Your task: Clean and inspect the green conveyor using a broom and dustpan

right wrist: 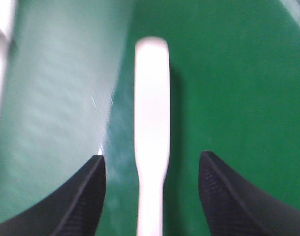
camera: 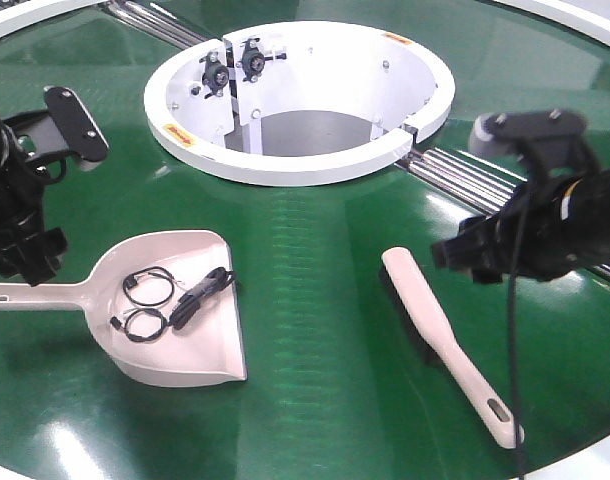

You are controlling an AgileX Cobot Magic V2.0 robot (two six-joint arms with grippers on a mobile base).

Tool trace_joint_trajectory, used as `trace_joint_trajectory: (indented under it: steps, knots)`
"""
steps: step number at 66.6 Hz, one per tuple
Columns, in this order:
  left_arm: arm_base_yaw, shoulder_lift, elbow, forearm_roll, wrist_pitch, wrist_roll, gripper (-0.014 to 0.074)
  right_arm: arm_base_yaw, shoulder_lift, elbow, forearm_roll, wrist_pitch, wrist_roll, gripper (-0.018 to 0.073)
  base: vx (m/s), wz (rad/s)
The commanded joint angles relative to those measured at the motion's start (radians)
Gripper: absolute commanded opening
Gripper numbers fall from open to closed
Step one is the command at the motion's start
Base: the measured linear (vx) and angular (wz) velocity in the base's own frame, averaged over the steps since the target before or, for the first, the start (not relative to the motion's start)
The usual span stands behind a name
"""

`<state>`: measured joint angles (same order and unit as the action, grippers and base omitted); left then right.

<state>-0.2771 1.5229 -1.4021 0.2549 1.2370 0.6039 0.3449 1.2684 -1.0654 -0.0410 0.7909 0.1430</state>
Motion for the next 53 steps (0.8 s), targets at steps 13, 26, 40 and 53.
trace_joint_trajectory:
  steps: [13, 26, 40, 53]
  knots:
    - [-0.004, -0.078, -0.025, -0.142, -0.014, -0.198, 0.0585, -0.004, -0.216, -0.023, -0.026, -0.167, -0.040, 0.0412, 0.00, 0.00]
    - [-0.004, -0.301, -0.025, -0.143, -0.070, -0.287, 0.0585, -0.004, -0.365, -0.019, -0.043, -0.166, -0.039, 0.0412, 0.00, 0.00]
    - [-0.004, -0.681, 0.041, -0.149, -0.289, -0.382, 0.0585, -0.004, -0.494, -0.006, -0.092, -0.179, -0.039, 0.0412, 0.00, 0.00]
    - [-0.004, -1.103, 0.379, -0.148, -0.713, -0.462, 0.0585, -0.004, -0.663, 0.183, -0.118, -0.327, -0.039, 0.0412, 0.00, 0.00]
